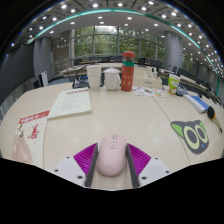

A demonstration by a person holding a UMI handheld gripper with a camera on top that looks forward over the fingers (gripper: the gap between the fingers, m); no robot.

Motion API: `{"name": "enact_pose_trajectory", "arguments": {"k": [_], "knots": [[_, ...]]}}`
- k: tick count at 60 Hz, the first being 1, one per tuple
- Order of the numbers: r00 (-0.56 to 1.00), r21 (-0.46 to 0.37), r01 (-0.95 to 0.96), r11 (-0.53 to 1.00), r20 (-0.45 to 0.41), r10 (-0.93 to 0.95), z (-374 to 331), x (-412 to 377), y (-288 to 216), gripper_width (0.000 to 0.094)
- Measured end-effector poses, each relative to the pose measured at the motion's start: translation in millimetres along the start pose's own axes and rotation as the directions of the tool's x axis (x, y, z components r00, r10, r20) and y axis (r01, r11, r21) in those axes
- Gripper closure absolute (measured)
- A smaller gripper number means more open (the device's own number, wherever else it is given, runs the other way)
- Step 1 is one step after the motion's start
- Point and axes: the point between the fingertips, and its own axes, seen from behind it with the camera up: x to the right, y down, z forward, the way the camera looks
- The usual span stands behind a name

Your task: Arrange mouse

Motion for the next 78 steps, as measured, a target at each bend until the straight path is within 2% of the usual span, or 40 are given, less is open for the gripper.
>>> {"name": "enact_pose_trajectory", "arguments": {"k": [17,23,32,41,47,51,58,64,71,78], "knots": [[0.999,-0.023,0.033,0.999,-0.008,-0.034,-2.3,1.5,-0.3,0.0609],[0.999,-0.023,0.029,0.999,0.019,-0.028,-12.8,2.0,-7.8,0.0615],[0.999,0.105,-0.005,0.994,0.034,0.002,-63.8,34.0,-79.7,0.0615],[1.0,0.246,-0.016,0.969,-0.004,0.017,-109.1,125.2,-159.6,0.0615],[0.999,0.257,-0.014,0.966,-0.03,0.022,-109.9,198.8,-169.2,0.0617],[0.999,0.221,-0.001,0.975,-0.039,0.009,-89.8,240.3,-158.0,0.0618],[1.0,0.123,0.005,0.992,-0.021,-0.002,-55.4,292.3,-106.5,0.0617],[1.0,0.051,0.018,0.999,0.009,-0.019,-29.6,313.3,-62.0,0.0617],[0.999,0.006,0.006,1.0,0.037,-0.007,-5.3,324.9,-27.0,0.0612],[0.997,-0.042,-0.025,0.999,0.072,0.028,9.7,325.5,-2.5,0.0498]]}}
